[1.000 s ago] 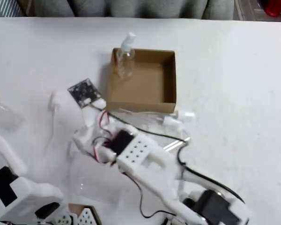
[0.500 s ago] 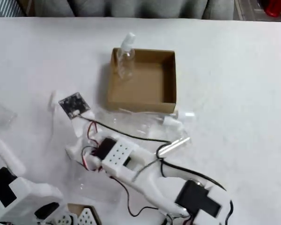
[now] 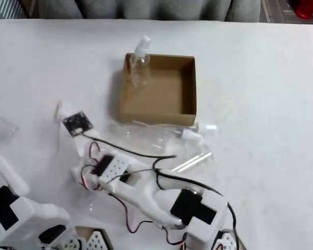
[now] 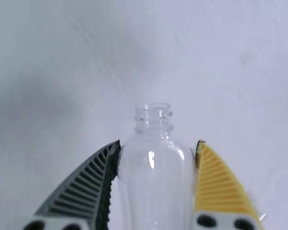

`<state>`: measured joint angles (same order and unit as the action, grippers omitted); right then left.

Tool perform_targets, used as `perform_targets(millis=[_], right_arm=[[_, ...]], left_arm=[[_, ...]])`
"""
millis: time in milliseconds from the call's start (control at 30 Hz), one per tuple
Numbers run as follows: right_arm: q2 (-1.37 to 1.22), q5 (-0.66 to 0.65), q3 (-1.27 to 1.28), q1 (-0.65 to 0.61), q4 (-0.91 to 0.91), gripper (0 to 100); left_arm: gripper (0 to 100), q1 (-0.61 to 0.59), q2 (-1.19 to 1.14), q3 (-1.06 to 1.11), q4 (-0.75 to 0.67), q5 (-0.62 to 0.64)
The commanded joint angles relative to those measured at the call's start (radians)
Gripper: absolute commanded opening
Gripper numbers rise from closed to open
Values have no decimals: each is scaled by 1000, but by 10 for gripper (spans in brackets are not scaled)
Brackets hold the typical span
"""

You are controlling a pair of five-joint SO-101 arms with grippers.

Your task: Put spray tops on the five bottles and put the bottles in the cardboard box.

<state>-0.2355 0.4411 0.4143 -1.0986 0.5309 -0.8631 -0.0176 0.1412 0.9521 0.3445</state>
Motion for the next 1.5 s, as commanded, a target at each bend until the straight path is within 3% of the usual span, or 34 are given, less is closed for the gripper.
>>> perform_targets(millis=[0, 167, 400, 667, 1033, 1333, 1467], right_arm=[[-13, 5, -63, -7, -12, 180], [-13, -3, -71, 25, 7, 10], [151, -192, -130, 143, 340, 16], [481, -480, -135, 348, 651, 16], [760, -746, -94, 816, 1003, 16], [960, -1026, 169, 1279, 978, 16], [984, -1097, 310, 1431, 839, 16]], left_arm=[[72, 7, 16, -51, -32, -9], [72, 39, 16, -49, -25, -9], [70, 128, 24, 2, -25, -6], [69, 389, 24, 25, 140, -6], [68, 728, 24, 38, 298, -6], [71, 800, 25, 196, 164, -15], [72, 800, 24, 218, 144, -158]])
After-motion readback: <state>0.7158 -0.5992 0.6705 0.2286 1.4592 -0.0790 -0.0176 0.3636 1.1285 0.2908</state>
